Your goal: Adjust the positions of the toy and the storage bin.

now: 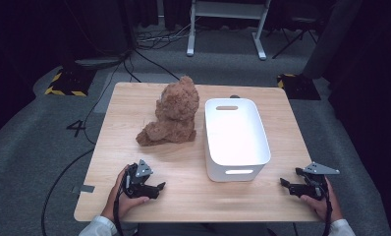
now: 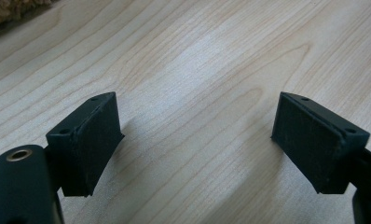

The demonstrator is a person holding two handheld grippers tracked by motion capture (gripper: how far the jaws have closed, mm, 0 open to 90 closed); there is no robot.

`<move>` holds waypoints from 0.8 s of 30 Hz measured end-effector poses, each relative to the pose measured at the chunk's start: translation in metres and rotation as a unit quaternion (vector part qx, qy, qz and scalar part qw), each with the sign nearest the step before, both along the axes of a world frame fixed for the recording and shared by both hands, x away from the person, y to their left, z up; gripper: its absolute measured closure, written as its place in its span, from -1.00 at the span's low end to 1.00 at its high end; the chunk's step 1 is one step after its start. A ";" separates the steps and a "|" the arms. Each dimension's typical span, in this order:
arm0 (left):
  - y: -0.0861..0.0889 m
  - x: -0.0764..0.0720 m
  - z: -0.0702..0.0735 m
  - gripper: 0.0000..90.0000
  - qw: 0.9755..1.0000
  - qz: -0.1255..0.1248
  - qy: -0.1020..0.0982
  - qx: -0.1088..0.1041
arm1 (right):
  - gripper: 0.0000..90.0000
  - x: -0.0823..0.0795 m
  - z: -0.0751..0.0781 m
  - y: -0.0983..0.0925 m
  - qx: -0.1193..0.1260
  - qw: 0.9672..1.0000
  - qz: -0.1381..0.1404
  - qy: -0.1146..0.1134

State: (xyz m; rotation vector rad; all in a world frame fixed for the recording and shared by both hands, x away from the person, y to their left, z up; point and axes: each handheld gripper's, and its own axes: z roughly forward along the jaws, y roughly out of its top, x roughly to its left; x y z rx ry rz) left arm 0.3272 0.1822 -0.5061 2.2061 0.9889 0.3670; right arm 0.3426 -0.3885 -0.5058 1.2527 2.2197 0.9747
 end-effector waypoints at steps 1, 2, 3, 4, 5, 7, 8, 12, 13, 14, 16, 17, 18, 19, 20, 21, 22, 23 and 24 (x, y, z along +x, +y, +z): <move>0.000 0.000 0.000 -0.67 1.000 0.001 -0.001 0.001 | -0.62 0.000 0.000 0.000 0.000 1.000 0.000 0.000; 0.000 0.000 0.000 -0.67 1.000 0.001 -0.001 0.001 | -0.61 0.000 0.000 0.000 0.000 1.000 0.001 0.000; 0.000 0.000 0.000 -0.67 1.000 0.001 -0.001 0.001 | -0.61 0.000 0.000 0.000 0.000 1.000 0.001 0.000; 0.000 0.000 0.000 -0.67 1.000 0.001 -0.001 0.001 | -0.48 0.000 0.002 0.000 -0.003 1.000 0.006 0.000; 0.000 0.000 0.000 -0.67 1.000 0.001 -0.001 0.001 | -0.46 0.000 0.002 0.000 -0.006 1.000 0.004 -0.006; 0.000 0.000 0.000 -0.67 1.000 0.001 -0.001 0.001 | -0.46 0.000 0.005 -0.001 0.000 1.000 0.005 -0.012; 0.000 0.000 0.000 -0.67 1.000 0.001 -0.001 0.001 | -0.46 0.000 0.005 -0.001 0.000 1.000 0.005 -0.012; 0.000 0.000 0.000 -0.67 1.000 0.001 -0.001 0.001 | -0.46 0.000 0.020 -0.001 0.029 0.999 0.008 -0.029; 0.000 0.000 0.000 -0.67 1.000 0.001 0.000 0.001 | -0.46 0.000 0.028 0.001 0.042 0.998 0.009 -0.039; 0.000 0.000 0.000 -0.67 1.000 0.002 0.000 0.002 | -0.45 0.000 0.033 0.002 0.045 0.998 0.011 -0.045; -0.001 0.000 0.000 -0.67 1.000 0.003 -0.001 0.000 | -0.44 0.001 0.042 0.006 0.048 0.997 0.012 -0.055; -0.001 0.000 0.000 -0.67 1.000 0.003 -0.001 0.000 | -0.44 0.001 0.047 0.008 0.052 0.997 0.016 -0.062; -0.001 0.000 0.000 -0.67 1.000 0.003 -0.001 -0.001 | -0.43 0.002 0.052 0.011 0.053 0.996 0.017 -0.064; -0.001 0.000 0.000 -0.67 1.000 0.003 -0.001 -0.001 | -0.43 0.002 0.052 0.011 0.053 0.996 0.017 -0.064; -0.001 0.000 0.000 -0.67 1.000 0.003 -0.001 -0.001 | -0.44 0.003 0.061 0.016 0.054 0.995 0.027 -0.075; -0.001 0.000 0.000 -0.67 1.000 0.003 -0.001 -0.001 | -0.44 0.004 0.063 0.017 0.053 0.995 0.026 -0.080; -0.001 0.000 0.000 -0.67 1.000 0.003 -0.001 -0.001 | -0.44 0.004 0.063 0.017 0.053 0.995 0.026 -0.080; -0.001 0.000 0.000 -0.67 1.000 0.003 -0.001 -0.001 | -0.44 0.006 0.070 0.020 0.057 0.994 0.024 -0.090; -0.001 0.000 0.000 -0.67 1.000 0.003 -0.001 -0.001 | -0.44 0.006 0.073 0.021 0.063 0.993 0.025 -0.092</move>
